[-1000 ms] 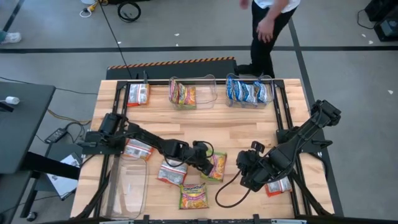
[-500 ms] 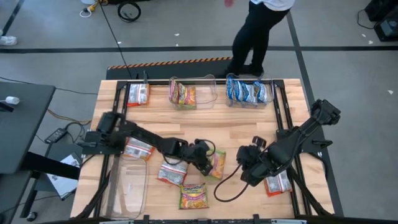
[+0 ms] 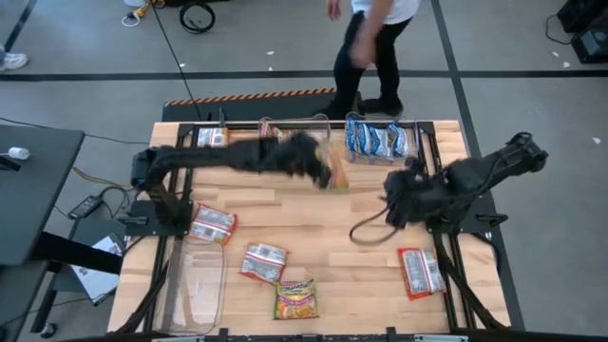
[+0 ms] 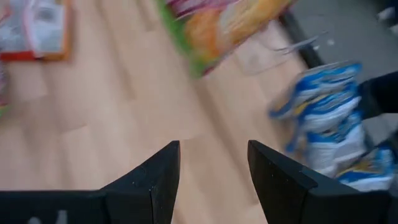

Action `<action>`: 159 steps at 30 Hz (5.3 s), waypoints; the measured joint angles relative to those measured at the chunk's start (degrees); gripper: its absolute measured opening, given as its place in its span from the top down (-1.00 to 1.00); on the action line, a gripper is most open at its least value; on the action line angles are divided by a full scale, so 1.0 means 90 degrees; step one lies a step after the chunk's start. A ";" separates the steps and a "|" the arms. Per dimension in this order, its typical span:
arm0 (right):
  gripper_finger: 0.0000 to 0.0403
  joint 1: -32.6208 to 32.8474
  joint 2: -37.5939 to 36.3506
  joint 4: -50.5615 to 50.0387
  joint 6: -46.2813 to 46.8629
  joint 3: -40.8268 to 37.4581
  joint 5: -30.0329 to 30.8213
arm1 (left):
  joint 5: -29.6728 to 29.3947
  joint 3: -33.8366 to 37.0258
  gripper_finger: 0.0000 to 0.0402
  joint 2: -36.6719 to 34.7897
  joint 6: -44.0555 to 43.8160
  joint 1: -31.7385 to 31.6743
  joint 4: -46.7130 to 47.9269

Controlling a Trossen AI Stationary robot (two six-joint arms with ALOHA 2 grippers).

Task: Sort Maruchan noodles
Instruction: Put the green noodle pack into the top left transparent bin

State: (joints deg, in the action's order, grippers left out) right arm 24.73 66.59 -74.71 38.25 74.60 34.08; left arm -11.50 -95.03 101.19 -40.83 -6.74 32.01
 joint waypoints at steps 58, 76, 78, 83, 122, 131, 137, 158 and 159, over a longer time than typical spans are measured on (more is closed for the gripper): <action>0.04 -0.3004 -0.1023 0.3742 -0.2896 -0.2362 -0.1637 | 0.0907 -0.0201 0.92 0.2052 0.0555 -0.2248 -0.0769; 0.04 -0.3004 -0.1028 0.3796 -0.2765 -0.2362 -0.1799 | 0.0990 -0.0199 0.37 0.2566 -0.0208 -0.1950 -0.2029; 0.04 -0.3003 -0.1025 0.3801 -0.2765 -0.2362 -0.1802 | 0.0880 -0.0201 0.27 0.2560 -0.0231 -0.1948 -0.2204; 0.04 -0.3004 -0.1025 0.3826 -0.2766 -0.2362 -0.1802 | 0.0868 -0.0203 0.09 0.2552 -0.0588 -0.1988 -0.2517; 0.04 -0.3223 -0.1023 0.3766 -0.3320 -0.2362 -0.2110 | 0.1784 -0.0205 -0.37 0.0110 0.2017 -0.1520 0.4131; 0.04 -0.2654 -0.1023 0.3766 -0.4157 -0.2362 -0.2139 | 0.2090 -0.0203 -0.37 0.0046 0.1916 0.1079 0.4998; 0.04 -0.1935 -0.0993 0.3766 -0.4654 -0.2362 -0.2114 | 0.2096 -0.0203 -0.37 0.0046 0.1662 0.2600 0.3848; 0.05 0.1051 -0.0036 0.4047 -0.0542 -0.1727 -0.1373 | 0.0699 -0.0203 -0.37 0.1156 0.0137 0.4924 0.1613; 0.05 0.1049 -0.0071 0.4049 -0.0149 -0.1695 -0.1155 | 0.0607 -0.0201 -0.37 0.1182 0.0136 0.4959 0.1579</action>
State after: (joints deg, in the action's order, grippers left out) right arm 34.18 65.95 -38.27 36.91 59.35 23.68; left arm -6.04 -96.84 111.82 -39.60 37.89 46.21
